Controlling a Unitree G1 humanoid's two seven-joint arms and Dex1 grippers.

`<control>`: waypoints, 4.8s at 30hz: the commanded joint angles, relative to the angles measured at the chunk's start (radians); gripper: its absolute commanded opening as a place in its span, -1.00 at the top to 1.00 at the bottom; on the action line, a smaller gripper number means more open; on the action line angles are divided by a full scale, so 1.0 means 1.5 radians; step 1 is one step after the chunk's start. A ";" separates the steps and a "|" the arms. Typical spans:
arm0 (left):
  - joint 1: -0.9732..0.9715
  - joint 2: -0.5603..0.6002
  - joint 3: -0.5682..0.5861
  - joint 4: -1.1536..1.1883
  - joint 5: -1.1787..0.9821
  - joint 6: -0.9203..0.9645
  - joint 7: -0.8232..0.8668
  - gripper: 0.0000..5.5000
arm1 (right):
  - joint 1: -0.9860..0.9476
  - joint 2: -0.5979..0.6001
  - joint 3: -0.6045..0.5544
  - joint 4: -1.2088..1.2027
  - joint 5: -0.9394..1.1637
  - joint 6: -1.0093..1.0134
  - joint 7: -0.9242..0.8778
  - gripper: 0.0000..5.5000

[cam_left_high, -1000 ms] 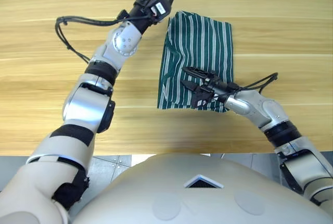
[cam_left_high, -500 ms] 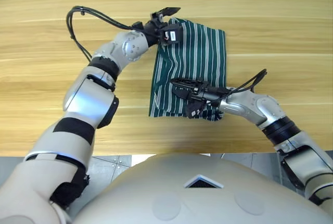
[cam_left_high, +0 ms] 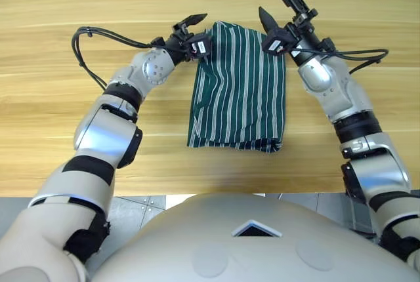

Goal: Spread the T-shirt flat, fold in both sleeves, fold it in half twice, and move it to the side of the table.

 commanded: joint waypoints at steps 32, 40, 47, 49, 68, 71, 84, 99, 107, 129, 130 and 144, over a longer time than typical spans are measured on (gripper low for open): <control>0.051 -0.028 -0.020 -0.052 0.003 -0.035 0.048 0.02 | 0.054 -0.005 0.015 -0.008 0.013 0.031 -0.056 -0.02; 0.059 -0.030 -0.023 -0.044 0.000 -0.012 0.041 0.02 | 0.007 0.024 0.029 0.151 0.020 0.026 -0.024 -0.02; 0.078 -0.029 -0.021 -0.031 -0.004 0.019 0.037 0.02 | -0.024 0.031 0.032 0.246 0.041 0.011 -0.005 -0.02; 0.085 -0.027 -0.023 -0.022 -0.002 0.030 0.035 0.02 | -0.025 0.031 0.032 0.255 0.044 0.005 -0.008 -0.02; 0.135 0.040 -0.006 -0.010 -0.015 0.072 0.038 0.02 | -0.037 0.029 0.036 0.283 0.056 0.012 -0.014 -0.02; 0.143 0.046 0.001 -0.014 -0.023 0.066 0.041 0.02 | -0.040 0.033 0.039 0.291 0.055 0.011 -0.015 -0.02; 0.222 0.040 0.121 -0.216 -0.176 -0.186 0.062 0.02 | 0.061 0.012 -0.031 -0.045 0.108 -0.139 -0.083 -0.02; 0.331 0.085 -0.001 -0.426 0.085 0.032 -0.010 0.02 | 0.278 -0.070 0.003 -0.227 0.017 0.034 0.105 -0.02; 0.290 0.072 -0.002 -0.426 0.100 0.093 0.023 0.02 | 0.290 -0.079 0.021 -0.253 -0.009 0.050 0.138 -0.02; 0.441 0.123 0.026 -0.534 0.048 0.173 0.007 0.02 | 0.286 -0.096 0.022 -0.253 -0.017 0.070 0.155 -0.02; 0.441 0.125 0.031 -0.532 0.046 0.178 0.012 0.02 | 0.285 -0.099 0.022 -0.252 -0.019 0.069 0.154 -0.02; 0.499 0.108 0.209 -0.620 -0.192 0.131 0.040 0.02 | 0.258 0.005 0.069 -0.334 -0.038 0.026 0.112 -0.02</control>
